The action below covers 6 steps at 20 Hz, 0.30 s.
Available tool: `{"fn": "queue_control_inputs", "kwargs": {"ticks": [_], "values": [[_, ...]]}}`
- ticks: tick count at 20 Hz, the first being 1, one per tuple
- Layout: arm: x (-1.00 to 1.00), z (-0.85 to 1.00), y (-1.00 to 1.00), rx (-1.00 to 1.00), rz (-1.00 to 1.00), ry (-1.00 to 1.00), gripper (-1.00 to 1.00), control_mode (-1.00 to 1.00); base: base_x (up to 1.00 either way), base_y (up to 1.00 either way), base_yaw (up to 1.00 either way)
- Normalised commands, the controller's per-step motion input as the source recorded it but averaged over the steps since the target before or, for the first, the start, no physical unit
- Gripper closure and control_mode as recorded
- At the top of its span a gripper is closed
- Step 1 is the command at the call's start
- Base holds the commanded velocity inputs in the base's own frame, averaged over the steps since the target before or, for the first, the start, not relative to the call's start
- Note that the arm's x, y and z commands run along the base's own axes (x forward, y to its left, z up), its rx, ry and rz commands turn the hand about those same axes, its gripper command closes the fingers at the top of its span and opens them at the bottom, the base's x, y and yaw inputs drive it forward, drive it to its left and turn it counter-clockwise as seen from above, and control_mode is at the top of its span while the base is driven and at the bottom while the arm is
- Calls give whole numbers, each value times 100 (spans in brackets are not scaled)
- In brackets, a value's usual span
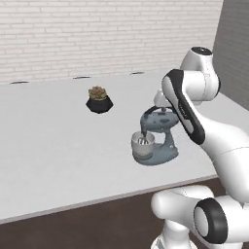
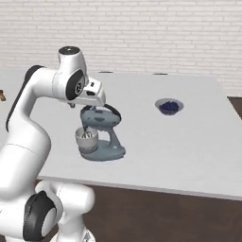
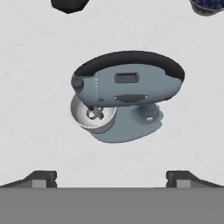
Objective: Navigate to the stand mixer.
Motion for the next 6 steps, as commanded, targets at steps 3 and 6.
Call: {"fn": "queue_control_inputs", "kwargs": {"ticks": [3,6], "values": [[0,0,0,0,0,0,-100,100,45,-35,9],[0,0,0,0,0,0,-100,100,40,-31,8]]}}
